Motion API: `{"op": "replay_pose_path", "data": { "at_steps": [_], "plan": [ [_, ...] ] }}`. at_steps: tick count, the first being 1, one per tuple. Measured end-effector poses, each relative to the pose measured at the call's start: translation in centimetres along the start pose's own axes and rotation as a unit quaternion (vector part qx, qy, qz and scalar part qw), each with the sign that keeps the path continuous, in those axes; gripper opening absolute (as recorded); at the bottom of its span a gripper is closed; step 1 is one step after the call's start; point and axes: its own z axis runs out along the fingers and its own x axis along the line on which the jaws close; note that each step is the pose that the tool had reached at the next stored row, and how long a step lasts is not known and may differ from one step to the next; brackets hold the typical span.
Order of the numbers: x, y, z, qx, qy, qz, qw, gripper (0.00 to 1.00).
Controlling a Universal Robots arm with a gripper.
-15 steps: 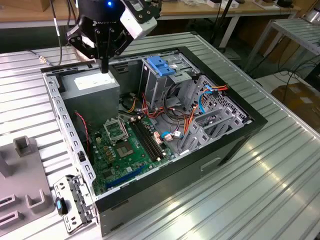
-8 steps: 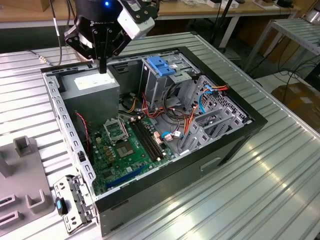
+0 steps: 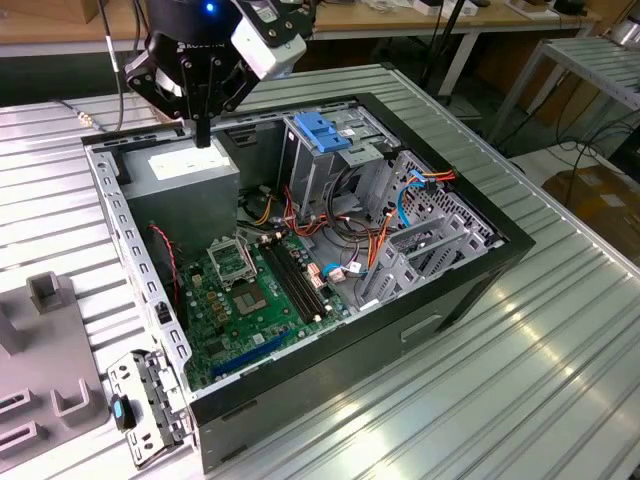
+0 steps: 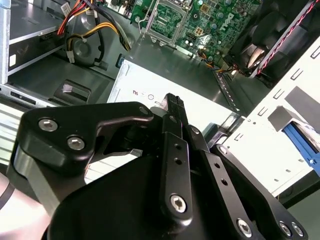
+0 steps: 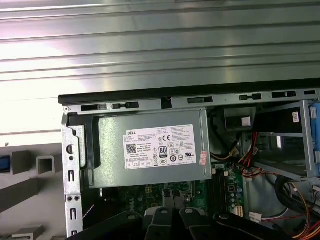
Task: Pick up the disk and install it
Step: 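Reach for the disk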
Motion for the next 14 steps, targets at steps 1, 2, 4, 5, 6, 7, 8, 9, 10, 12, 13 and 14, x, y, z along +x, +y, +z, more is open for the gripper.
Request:
{"op": "replay_pose_path", "data": {
  "at_steps": [1,2,4,5,6,7,8,9,10,12,13,14],
  "plan": [
    [0.03,0.0,0.0,0.0,0.0,0.0,1.0,0.11],
    [0.08,0.0,0.0,0.0,0.0,0.0,1.0,0.11],
    [0.22,-0.02,-0.01,0.0,0.0,0.0,1.0,0.11],
    [0.24,-0.02,-0.01,0.0,0.0,0.0,1.0,0.11],
    [0.27,-0.02,-0.01,0.0,0.0,0.0,1.0,0.11],
    [0.3,-0.02,-0.01,0.0,0.0,0.0,1.0,0.11],
    [0.33,-0.02,-0.01,0.0,0.0,0.0,1.0,0.11],
    [0.35,-0.02,-0.01,0.0,0.0,0.0,1.0,0.11],
    [0.37,-0.03,-0.01,0.0,0.0,0.0,1.0,0.11],
    [0.42,-0.03,-0.01,0.0,0.0,0.0,1.0,0.11],
    [0.44,-0.03,-0.01,0.0,0.0,0.0,1.0,0.11],
    [0.46,-0.03,-0.01,0.0,0.0,0.0,1.0,0.11]
  ]
}}
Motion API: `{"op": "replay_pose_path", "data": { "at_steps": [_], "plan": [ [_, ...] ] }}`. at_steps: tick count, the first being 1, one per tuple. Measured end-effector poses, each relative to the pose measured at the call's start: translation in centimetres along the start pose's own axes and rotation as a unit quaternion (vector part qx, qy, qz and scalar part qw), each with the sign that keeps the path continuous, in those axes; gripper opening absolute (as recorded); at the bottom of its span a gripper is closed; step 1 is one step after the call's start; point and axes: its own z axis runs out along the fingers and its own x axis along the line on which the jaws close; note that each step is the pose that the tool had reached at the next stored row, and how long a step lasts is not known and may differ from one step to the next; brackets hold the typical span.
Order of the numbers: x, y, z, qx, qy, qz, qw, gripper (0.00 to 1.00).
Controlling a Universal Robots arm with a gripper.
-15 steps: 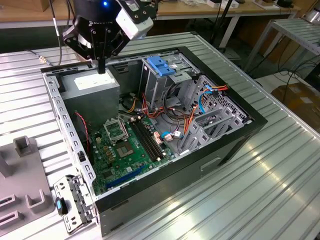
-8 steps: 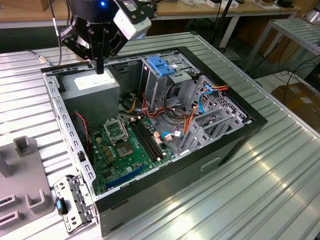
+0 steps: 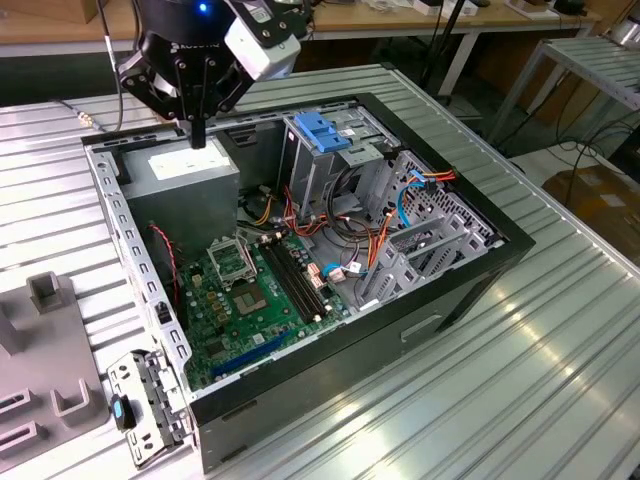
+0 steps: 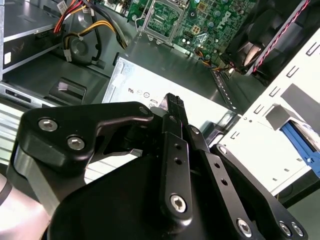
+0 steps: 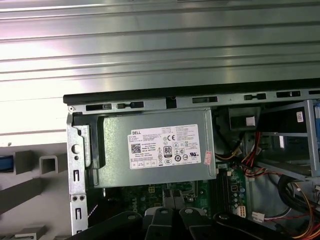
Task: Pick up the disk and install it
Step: 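Reach for the disk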
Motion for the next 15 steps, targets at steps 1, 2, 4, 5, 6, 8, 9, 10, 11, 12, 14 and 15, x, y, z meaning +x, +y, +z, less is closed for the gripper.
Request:
{"op": "replay_pose_path", "data": {
  "at_steps": [1,2,4,5,6,8,9,10,11,12,14,15],
  "plan": [
    [0.02,0.0,0.0,0.0,0.0,0.0,1.0,0.11],
    [0.04,0.0,0.0,0.0,0.0,0.0,1.0,0.11],
    [0.09,-0.01,0.0,0.0,0.0,0.0,1.0,0.11],
    [0.12,-0.01,-0.01,0.0,0.0,0.0,1.0,0.11],
    [0.14,-0.01,0.0,0.0,0.0,0.0,1.0,0.11],
    [0.2,-0.01,-0.01,0.0,0.0,0.0,1.0,0.11],
    [0.23,-0.02,-0.01,0.0,0.0,0.0,1.0,0.11],
    [0.26,-0.02,-0.01,0.0,0.0,0.0,1.0,0.11],
    [0.28,-0.02,-0.01,0.0,0.0,0.0,1.0,0.11],
    [0.3,-0.02,-0.01,0.0,0.0,0.0,1.0,0.11],
    [0.37,-0.03,-0.01,0.0,0.0,0.0,1.0,0.11],
    [0.4,-0.03,-0.01,0.0,0.0,0.0,1.0,0.11]
  ]
}}
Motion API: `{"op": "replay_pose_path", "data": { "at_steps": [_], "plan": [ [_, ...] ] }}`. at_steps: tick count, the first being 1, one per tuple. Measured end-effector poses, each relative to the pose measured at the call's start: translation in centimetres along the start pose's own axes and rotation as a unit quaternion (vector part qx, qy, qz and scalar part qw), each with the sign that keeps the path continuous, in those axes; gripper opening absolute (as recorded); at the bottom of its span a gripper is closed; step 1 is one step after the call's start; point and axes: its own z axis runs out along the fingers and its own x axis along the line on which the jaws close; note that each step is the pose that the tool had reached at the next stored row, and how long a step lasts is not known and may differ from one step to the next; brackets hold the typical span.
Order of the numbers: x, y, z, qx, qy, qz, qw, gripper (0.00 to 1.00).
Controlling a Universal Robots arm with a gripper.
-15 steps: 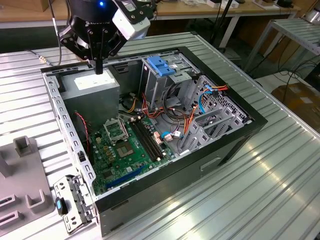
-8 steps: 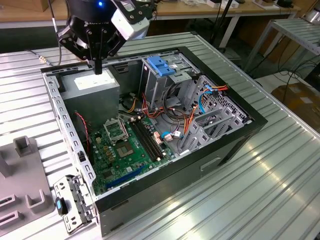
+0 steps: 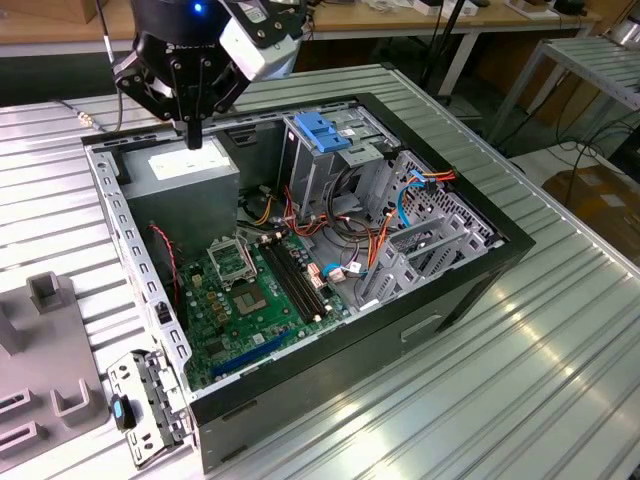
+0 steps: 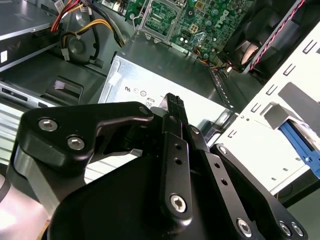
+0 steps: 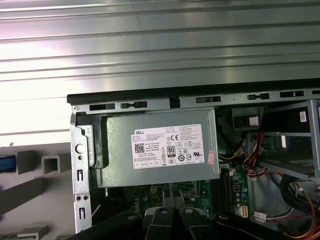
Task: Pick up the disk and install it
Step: 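Reach for the disk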
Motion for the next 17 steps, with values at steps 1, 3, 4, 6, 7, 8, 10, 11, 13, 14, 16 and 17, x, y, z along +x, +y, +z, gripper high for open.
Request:
{"op": "replay_pose_path", "data": {
  "at_steps": [1,3,4,6,7,8,10,11,13,14,16,17],
  "plan": [
    [0.03,0.0,0.0,0.0,0.0,0.0,1.0,0.11],
    [0.1,-0.01,0.0,0.0,0.0,0.0,1.0,0.11],
    [0.14,-0.01,0.0,0.0,0.0,0.0,1.0,0.11],
    [0.27,-0.02,-0.01,0.0,0.0,0.0,1.0,0.11],
    [0.32,-0.02,-0.01,0.0,0.0,0.0,1.0,0.11],
    [0.36,-0.03,-0.01,0.0,0.0,0.0,1.0,0.11],
    [0.41,-0.03,-0.01,0.0,0.0,0.0,1.0,0.11],
    [0.44,-0.03,-0.01,0.0,0.0,0.0,1.0,0.11],
    [0.5,-0.04,-0.02,0.0,0.0,0.0,1.0,0.11],
    [0.56,-0.04,-0.02,0.0,0.0,0.0,1.0,0.11],
    [0.63,-0.05,-0.02,0.0,0.0,0.0,1.0,0.11],
    [0.67,-0.05,-0.02,0.0,0.0,0.0,1.0,0.11]
  ]
}}
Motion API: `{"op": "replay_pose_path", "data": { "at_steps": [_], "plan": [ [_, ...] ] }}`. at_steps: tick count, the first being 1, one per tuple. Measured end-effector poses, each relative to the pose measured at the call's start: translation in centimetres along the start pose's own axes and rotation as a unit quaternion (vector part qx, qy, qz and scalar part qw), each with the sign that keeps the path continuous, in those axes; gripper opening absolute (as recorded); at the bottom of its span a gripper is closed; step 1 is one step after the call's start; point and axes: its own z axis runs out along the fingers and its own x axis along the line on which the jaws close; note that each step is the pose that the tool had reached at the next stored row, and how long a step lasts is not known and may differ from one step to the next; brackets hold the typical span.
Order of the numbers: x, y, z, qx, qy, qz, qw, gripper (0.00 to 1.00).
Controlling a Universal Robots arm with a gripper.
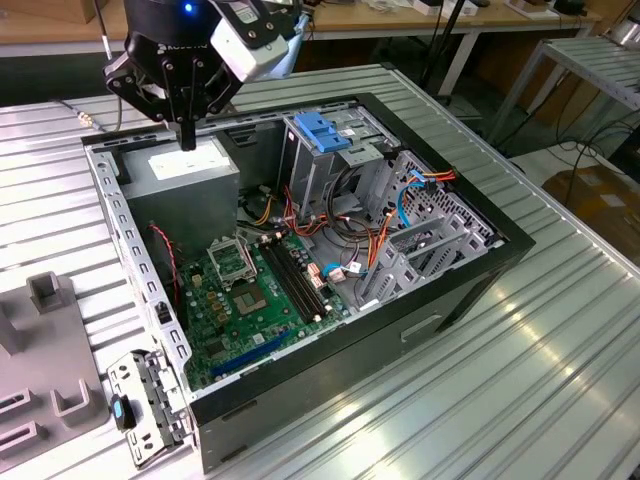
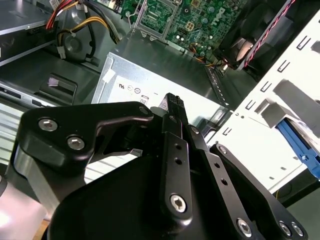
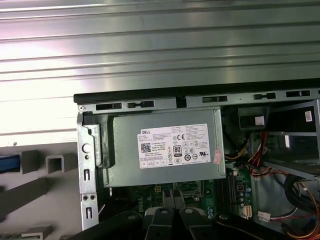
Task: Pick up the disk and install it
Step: 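Reach for the disk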
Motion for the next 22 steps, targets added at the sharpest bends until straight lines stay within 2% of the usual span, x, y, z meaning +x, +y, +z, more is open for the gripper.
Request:
{"op": "replay_pose_path", "data": {
  "at_steps": [22],
  "plan": [
    [1.08,-0.08,-0.03,0.0,0.0,0.0,1.0,0.11]
  ]
}}
